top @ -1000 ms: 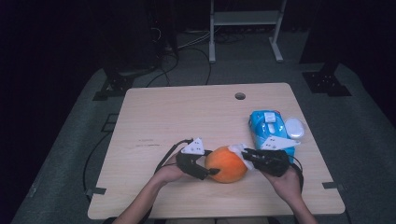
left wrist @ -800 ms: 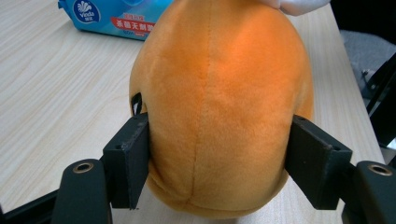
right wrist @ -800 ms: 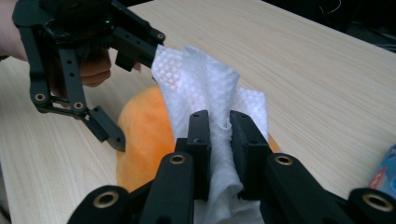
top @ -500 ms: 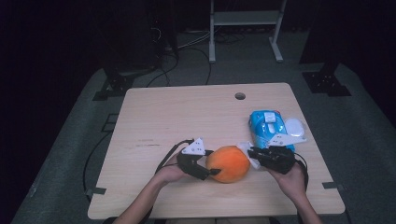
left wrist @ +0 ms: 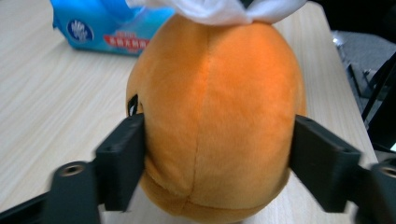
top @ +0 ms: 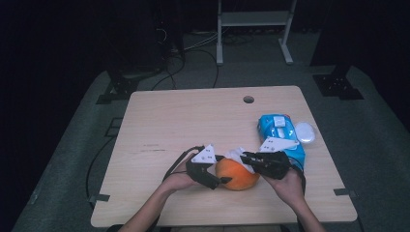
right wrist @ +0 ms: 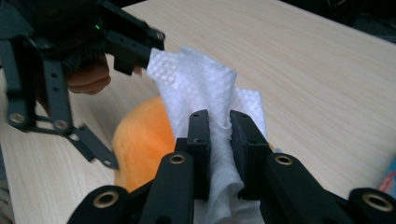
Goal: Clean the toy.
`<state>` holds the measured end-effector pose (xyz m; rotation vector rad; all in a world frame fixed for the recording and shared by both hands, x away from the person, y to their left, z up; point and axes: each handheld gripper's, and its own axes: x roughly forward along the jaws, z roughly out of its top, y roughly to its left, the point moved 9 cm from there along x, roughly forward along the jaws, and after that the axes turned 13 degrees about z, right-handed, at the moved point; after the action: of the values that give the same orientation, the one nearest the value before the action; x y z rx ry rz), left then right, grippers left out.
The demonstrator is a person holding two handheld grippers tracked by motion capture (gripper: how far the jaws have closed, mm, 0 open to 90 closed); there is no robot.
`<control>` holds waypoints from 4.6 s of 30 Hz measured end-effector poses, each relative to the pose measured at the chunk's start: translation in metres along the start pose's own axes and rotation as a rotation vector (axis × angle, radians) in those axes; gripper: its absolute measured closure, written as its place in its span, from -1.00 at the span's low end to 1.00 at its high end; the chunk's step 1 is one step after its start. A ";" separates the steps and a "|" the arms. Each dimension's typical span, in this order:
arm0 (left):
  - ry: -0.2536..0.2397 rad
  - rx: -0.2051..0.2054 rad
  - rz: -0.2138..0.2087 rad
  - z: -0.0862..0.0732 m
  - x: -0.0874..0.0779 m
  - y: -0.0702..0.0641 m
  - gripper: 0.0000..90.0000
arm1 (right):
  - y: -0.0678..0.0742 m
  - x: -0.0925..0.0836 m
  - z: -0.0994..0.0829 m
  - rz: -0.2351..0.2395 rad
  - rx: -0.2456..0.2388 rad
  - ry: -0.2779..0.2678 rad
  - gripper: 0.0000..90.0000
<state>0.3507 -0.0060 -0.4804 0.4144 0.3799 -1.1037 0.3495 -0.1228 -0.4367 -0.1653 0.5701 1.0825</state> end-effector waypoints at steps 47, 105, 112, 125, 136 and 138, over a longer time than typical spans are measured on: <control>-0.072 -0.020 -0.010 0.002 -0.026 0.019 -0.43 | -0.025 0.012 -0.011 0.037 0.165 -0.030 0.77; -0.071 -0.047 0.020 0.003 0.008 -0.003 -0.48 | 0.023 0.009 0.021 0.072 -0.049 -0.072 0.76; -0.081 -0.038 0.022 0.003 0.009 -0.001 -0.48 | -0.002 0.004 0.018 0.023 -0.001 -0.087 0.76; -0.067 -0.190 0.050 -0.002 0.005 0.019 -0.48 | 0.004 -0.004 0.002 0.041 0.034 -0.074 0.77; -0.073 0.047 0.027 0.006 0.012 -0.015 -0.48 | 0.017 0.011 0.024 0.044 -0.019 -0.067 0.77; -0.073 0.041 0.027 0.007 0.012 -0.014 -0.47 | 0.011 0.009 0.022 0.032 -0.009 -0.064 0.77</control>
<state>0.3432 -0.0237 -0.4824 0.4129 0.2868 -1.0982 0.3514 -0.1017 -0.4211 -0.1292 0.5122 1.1174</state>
